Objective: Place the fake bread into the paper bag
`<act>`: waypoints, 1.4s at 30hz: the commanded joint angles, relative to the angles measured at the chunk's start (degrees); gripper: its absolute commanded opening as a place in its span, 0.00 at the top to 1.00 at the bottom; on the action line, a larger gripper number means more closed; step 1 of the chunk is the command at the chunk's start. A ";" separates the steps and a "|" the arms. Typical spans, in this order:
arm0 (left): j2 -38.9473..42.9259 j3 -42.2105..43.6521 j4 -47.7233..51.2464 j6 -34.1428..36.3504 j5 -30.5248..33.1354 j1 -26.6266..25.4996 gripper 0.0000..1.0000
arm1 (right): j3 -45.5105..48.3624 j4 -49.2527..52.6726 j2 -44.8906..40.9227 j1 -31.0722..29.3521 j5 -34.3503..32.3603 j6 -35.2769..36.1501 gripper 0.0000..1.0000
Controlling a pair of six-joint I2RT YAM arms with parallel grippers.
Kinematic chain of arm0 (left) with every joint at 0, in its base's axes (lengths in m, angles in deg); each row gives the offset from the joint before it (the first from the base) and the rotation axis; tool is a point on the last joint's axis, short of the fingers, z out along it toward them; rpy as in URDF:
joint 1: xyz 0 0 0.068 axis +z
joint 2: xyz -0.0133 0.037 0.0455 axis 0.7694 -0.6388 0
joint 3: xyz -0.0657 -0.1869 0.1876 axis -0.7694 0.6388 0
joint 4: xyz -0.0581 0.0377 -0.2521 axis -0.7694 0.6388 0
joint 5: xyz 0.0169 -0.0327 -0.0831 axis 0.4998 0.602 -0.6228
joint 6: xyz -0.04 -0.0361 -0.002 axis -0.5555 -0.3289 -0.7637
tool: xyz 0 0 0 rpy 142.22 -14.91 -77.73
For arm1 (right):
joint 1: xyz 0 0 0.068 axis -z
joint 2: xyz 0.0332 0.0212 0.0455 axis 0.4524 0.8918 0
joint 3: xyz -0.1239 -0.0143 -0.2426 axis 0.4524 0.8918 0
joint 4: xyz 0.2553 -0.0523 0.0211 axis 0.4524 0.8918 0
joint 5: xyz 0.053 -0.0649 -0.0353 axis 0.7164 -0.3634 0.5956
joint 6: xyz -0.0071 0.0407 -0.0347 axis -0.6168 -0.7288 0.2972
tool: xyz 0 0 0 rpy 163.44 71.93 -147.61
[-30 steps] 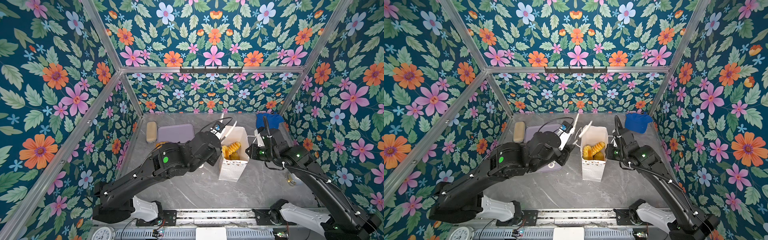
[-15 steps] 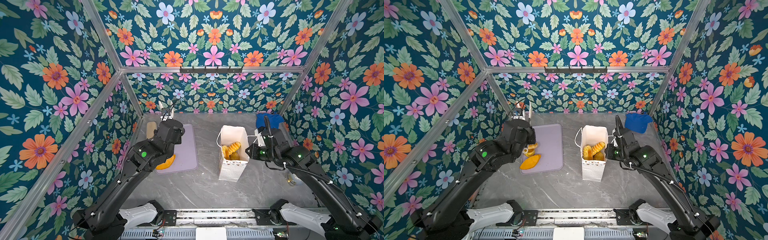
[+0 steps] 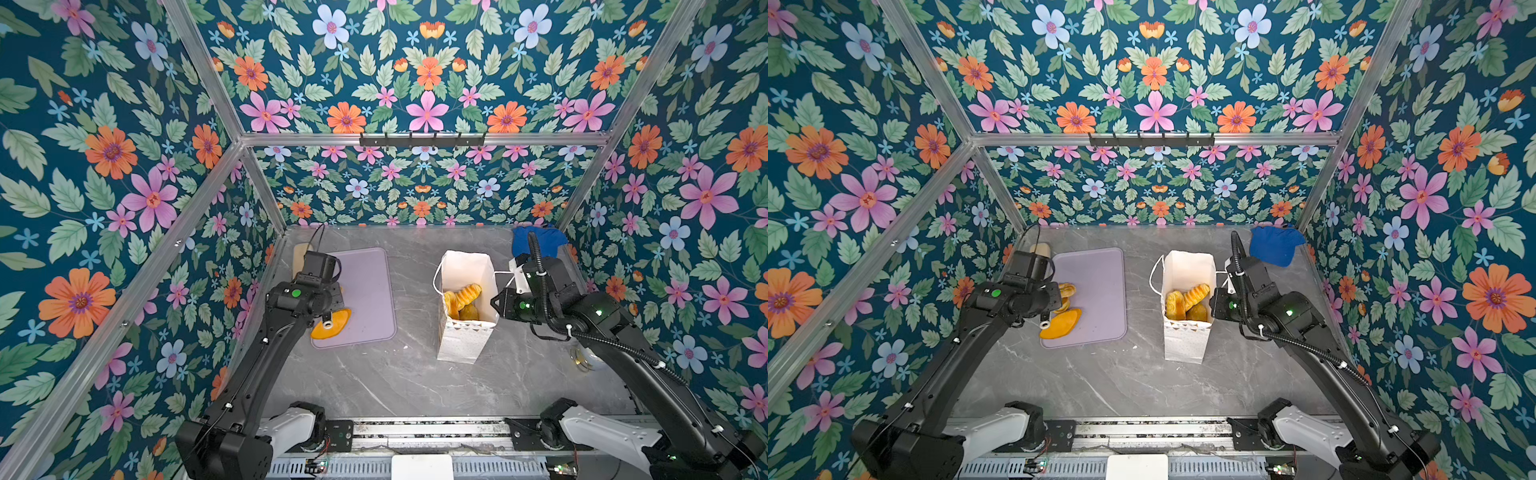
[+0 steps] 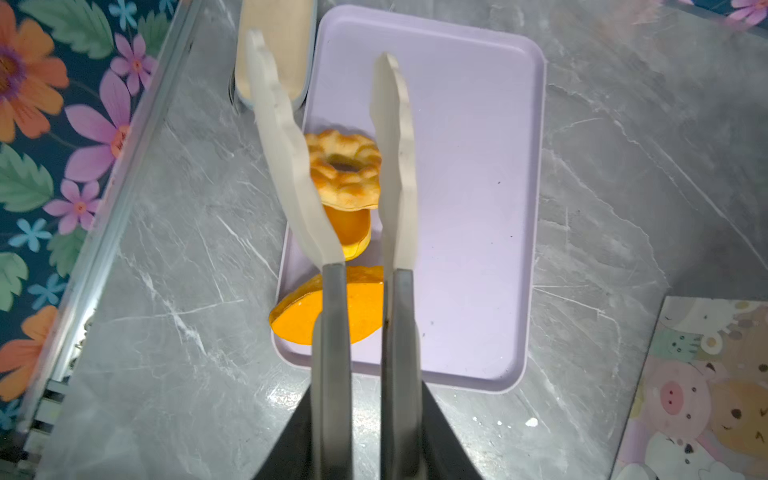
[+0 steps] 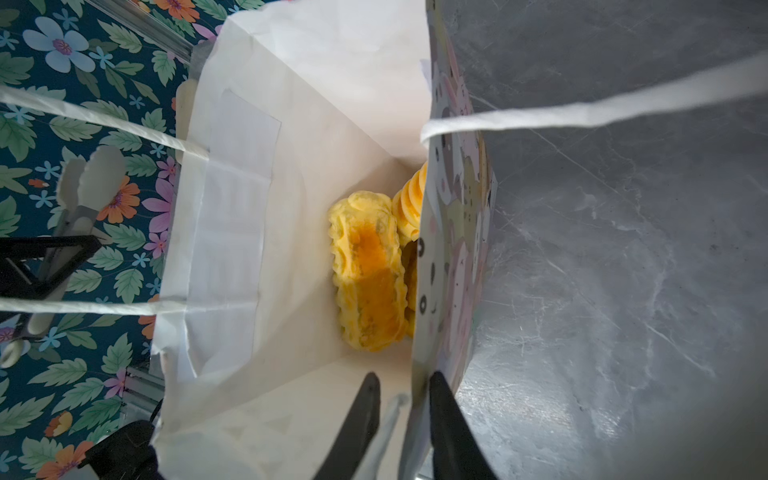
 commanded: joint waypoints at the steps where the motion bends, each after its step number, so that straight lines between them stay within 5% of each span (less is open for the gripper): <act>1: 0.04 2.43 -3.80 1.57 -11.39 5.33 0.65 | 0.18 -1.10 -0.26 -0.04 0.03 0.62 0.77; 10: -0.57 8.13 -11.66 1.22 -30.06 19.81 0.66 | 0.56 -1.00 -1.43 0.00 0.12 0.80 0.77; 25: -0.34 13.63 -15.13 -0.40 -52.08 35.58 0.59 | 1.06 -0.99 -2.55 -0.06 -0.06 1.06 0.76; 42: -1.81 20.03 -21.48 -4.08 -58.66 37.44 0.56 | 1.06 -1.00 -3.12 -0.04 -0.41 1.12 0.76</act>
